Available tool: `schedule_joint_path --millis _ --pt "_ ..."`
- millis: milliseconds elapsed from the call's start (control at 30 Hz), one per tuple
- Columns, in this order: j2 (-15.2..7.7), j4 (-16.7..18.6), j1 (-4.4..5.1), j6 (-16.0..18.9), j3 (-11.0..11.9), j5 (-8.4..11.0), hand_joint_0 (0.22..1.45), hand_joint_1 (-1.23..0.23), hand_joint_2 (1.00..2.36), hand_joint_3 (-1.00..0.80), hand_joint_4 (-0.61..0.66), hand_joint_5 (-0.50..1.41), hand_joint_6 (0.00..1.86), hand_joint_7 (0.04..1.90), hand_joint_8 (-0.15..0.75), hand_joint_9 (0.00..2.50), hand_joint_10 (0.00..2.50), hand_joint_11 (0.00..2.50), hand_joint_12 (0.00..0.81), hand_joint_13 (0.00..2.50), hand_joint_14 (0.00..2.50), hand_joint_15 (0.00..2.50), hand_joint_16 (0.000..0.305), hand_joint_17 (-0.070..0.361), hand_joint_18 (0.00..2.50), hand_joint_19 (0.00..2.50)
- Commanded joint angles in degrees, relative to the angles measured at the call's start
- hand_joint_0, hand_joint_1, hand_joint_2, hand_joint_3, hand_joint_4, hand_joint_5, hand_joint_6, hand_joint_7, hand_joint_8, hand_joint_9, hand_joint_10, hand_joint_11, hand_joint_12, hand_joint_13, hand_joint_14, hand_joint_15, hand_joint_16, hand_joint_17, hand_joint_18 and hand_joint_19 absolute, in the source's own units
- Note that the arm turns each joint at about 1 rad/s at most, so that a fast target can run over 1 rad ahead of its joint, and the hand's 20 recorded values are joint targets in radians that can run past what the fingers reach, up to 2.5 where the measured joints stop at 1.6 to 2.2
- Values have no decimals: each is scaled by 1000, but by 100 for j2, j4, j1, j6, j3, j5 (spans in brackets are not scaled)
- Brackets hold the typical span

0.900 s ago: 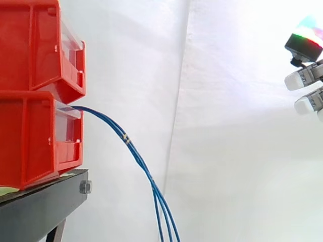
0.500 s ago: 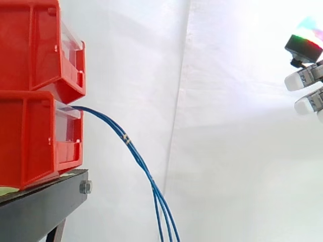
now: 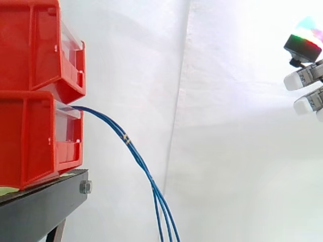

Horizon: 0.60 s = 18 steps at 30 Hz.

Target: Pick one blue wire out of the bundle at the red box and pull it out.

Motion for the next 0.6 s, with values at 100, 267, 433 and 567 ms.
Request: schedule_joint_path --millis 100,267,433,567 --pt "0 0 0 0 2 3 478 -301 1000 -490 -33 -300 501 641 137 0 0 0 316 0 0 41 48 108 0 36" --pt "0 -9 0 0 2 11 479 -312 1000 -487 -27 -300 501 656 146 0 0 0 317 0 0 37 48 107 0 33" --pt "0 -9 0 8 -7 11 480 -307 1001 -492 -14 -300 501 665 147 0 0 0 317 0 0 39 48 108 0 28" --pt "0 0 18 0 2 11 481 -309 1000 -496 11 -300 501 672 153 0 0 0 319 0 0 41 47 107 0 24"
